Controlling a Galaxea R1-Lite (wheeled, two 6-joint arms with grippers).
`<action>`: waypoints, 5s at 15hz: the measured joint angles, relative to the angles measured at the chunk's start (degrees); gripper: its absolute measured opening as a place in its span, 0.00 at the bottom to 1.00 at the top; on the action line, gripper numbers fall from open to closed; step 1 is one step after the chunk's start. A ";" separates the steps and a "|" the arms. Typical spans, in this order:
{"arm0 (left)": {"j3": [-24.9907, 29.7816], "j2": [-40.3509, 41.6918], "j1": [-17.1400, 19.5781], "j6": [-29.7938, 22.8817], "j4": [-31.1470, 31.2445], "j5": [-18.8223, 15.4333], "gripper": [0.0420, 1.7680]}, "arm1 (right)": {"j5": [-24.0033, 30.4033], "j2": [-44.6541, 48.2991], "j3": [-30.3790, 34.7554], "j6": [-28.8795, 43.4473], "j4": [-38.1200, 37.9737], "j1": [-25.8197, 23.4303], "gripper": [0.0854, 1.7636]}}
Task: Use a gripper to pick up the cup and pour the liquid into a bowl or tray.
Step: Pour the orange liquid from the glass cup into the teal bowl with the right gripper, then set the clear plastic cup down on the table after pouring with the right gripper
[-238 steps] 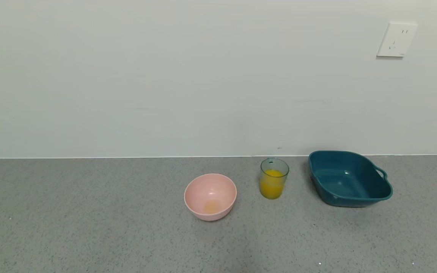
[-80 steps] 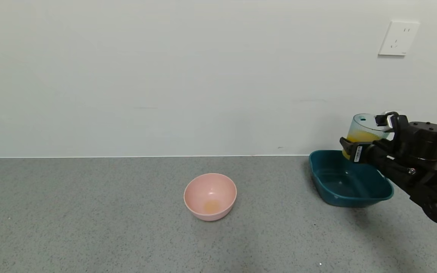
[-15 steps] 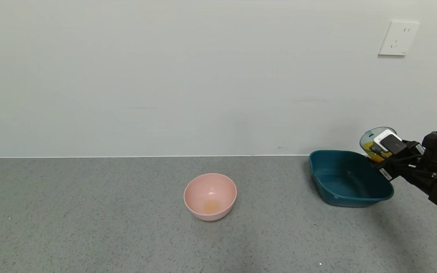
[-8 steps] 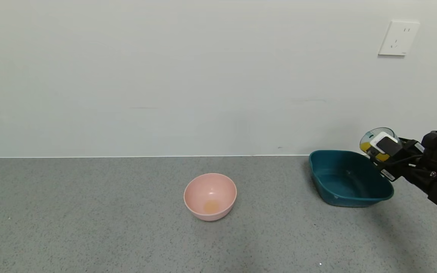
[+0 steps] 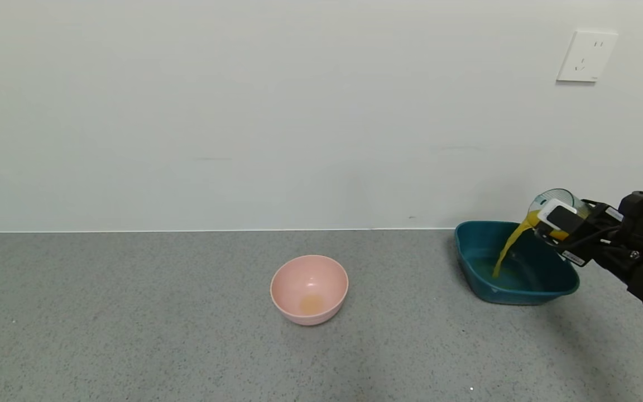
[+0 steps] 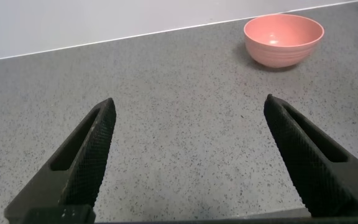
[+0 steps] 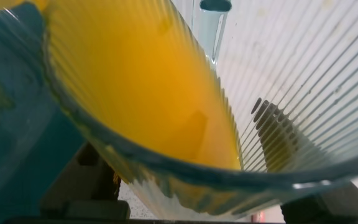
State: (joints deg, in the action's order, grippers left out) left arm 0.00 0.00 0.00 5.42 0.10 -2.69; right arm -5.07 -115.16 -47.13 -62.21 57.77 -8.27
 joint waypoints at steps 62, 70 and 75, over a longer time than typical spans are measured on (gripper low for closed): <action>0.00 0.00 0.00 0.02 -0.02 -0.02 0.97 | -0.96 4.08 2.07 -42.91 0.68 1.24 0.76; 0.00 0.00 0.00 0.00 0.00 0.00 0.97 | -1.51 4.52 3.45 -42.40 1.90 0.80 0.76; 0.00 0.00 0.00 0.00 0.00 0.00 0.97 | -5.38 5.77 7.67 -31.12 5.10 1.13 0.76</action>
State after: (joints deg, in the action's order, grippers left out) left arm 0.00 0.00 0.00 5.42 0.10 -2.69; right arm -10.45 -109.40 -39.46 -93.33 62.87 -7.13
